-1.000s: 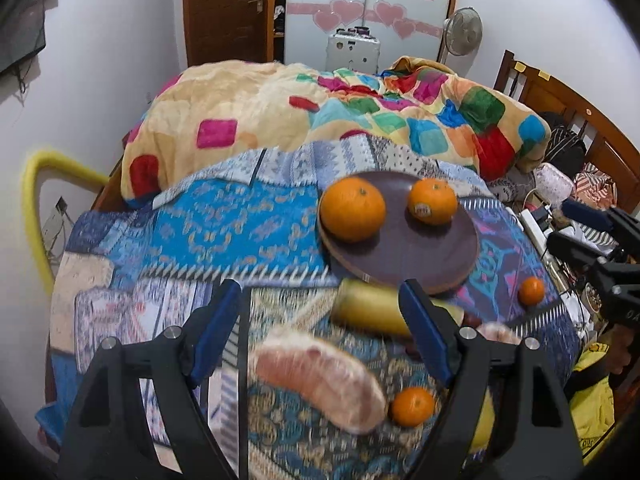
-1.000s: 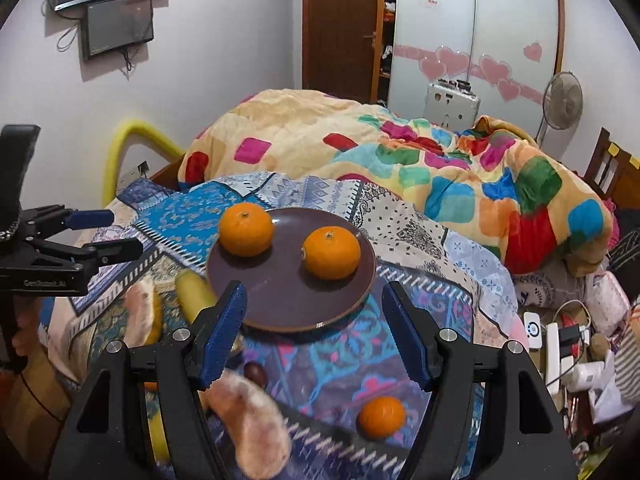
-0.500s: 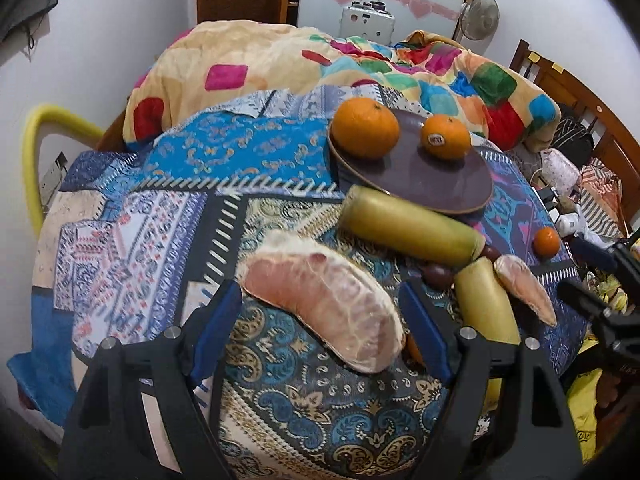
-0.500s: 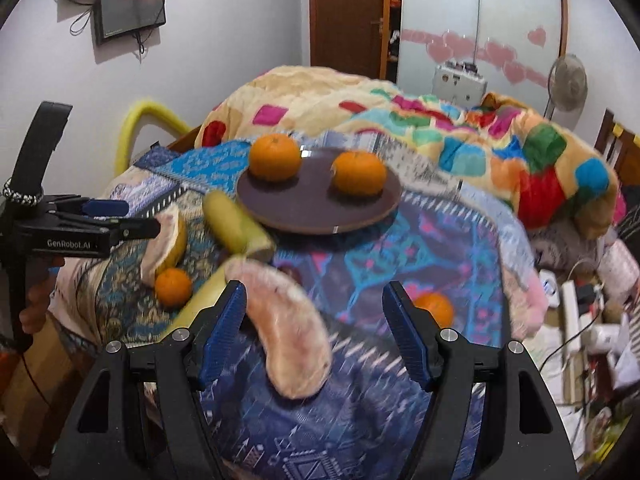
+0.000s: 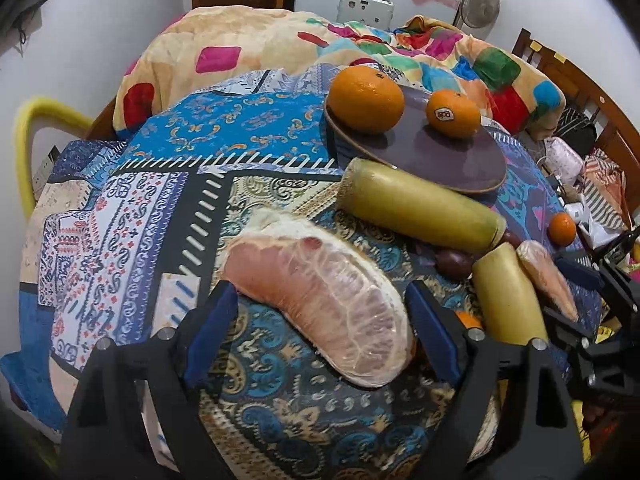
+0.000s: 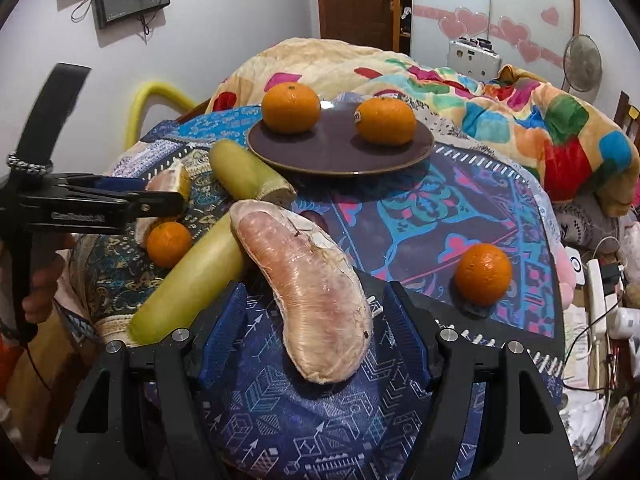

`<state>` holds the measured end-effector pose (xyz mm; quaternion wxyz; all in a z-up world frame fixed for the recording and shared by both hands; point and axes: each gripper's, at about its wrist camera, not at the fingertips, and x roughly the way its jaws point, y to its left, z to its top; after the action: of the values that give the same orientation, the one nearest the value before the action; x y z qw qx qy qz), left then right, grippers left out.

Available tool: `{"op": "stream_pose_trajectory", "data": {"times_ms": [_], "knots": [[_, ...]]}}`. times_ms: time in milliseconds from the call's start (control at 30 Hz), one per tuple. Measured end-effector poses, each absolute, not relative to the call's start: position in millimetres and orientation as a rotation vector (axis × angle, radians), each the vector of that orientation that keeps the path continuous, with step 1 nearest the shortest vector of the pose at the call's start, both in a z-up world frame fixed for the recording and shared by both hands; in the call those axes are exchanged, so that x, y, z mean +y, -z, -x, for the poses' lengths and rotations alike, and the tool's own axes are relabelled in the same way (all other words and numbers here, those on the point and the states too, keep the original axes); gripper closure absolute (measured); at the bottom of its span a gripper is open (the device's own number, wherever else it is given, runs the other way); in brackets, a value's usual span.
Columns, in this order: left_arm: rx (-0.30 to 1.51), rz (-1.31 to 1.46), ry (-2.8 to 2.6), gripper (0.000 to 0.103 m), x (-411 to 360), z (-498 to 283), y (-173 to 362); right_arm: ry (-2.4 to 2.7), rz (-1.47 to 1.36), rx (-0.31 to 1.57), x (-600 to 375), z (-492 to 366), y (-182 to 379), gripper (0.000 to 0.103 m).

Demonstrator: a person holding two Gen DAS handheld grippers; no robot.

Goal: Organize fruits
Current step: 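Grasp a pomelo segment with the left tool while the right tool grasps another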

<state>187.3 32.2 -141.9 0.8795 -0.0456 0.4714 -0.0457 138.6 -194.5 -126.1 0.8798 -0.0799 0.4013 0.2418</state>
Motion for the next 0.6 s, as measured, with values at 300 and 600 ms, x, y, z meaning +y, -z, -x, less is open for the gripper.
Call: {"op": "stream_pose_trajectory", "data": {"times_ms": [300,600], "knots": [[1.004,0.093,0.082,0.015,64.5,-160.9,143.5,-0.525,0.156,0.85,-190.7,-147.5,132.2,0.044],[1.021,0.042,0.106,0.021,54.5,-163.4,149.3,-0.526,0.155,0.852,-190.1,-154.7,131.9,0.058]]}}
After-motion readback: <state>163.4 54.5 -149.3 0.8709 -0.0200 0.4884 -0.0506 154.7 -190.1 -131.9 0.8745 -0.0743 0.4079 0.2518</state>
